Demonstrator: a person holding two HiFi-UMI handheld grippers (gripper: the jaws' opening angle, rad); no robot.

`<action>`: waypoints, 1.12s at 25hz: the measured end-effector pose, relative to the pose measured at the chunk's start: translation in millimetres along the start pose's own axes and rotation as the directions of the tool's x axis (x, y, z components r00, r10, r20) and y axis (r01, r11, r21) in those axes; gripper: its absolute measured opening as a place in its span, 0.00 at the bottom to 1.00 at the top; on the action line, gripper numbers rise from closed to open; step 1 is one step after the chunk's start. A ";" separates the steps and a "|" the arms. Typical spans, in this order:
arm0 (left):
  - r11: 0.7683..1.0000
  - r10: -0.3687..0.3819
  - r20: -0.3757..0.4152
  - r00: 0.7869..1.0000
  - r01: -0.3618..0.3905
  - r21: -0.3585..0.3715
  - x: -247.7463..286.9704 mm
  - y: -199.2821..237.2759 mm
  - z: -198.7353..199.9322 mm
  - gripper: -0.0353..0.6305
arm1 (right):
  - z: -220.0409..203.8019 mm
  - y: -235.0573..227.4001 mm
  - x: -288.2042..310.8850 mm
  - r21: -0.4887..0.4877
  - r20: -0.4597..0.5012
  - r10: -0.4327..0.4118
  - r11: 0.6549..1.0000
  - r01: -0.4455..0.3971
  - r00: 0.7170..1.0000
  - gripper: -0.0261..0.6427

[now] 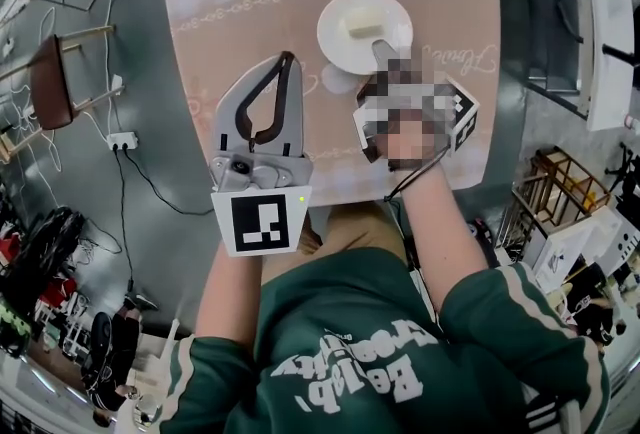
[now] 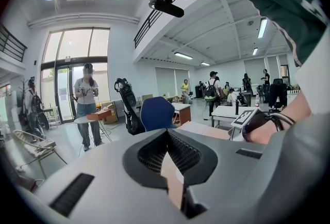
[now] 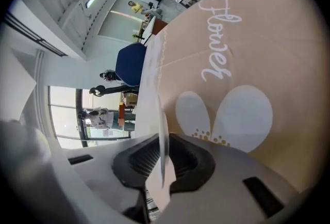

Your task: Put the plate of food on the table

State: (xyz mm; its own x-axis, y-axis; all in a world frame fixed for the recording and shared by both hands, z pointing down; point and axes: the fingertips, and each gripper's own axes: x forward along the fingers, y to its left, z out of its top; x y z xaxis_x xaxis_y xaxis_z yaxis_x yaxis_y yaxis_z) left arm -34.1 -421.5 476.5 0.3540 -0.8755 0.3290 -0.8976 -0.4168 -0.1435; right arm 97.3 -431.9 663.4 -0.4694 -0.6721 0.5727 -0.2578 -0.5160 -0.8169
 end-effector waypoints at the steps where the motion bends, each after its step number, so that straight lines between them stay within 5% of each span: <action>1: 1.000 0.003 0.002 1.000 -0.003 -0.001 1.5 2.7 -0.4 0.07 | -0.1 1.0 1.7 -0.023 -0.003 -0.005 1.000 0.005 1.000 0.10; 5: 1.000 0.009 -0.008 1.000 -0.009 -0.008 3.1 9.8 -6.6 0.07 | -1.6 -2.9 3.3 -0.048 -0.004 -0.031 0.998 0.031 1.000 0.19; 28: 1.000 0.020 -0.041 0.999 -0.021 -0.015 -12.7 14.0 -26.4 0.07 | -19.7 -43.3 -18.2 -0.088 -0.004 -0.106 0.991 0.105 0.994 0.20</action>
State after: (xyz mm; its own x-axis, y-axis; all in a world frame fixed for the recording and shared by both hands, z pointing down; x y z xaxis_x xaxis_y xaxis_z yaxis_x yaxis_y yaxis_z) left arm -58.1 -409.8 494.9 0.3249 -0.8730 0.3638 -0.9084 -0.3950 -0.1366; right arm 100.4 -386.9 687.0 -0.4429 -0.6116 0.6556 -0.3793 -0.5347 -0.7551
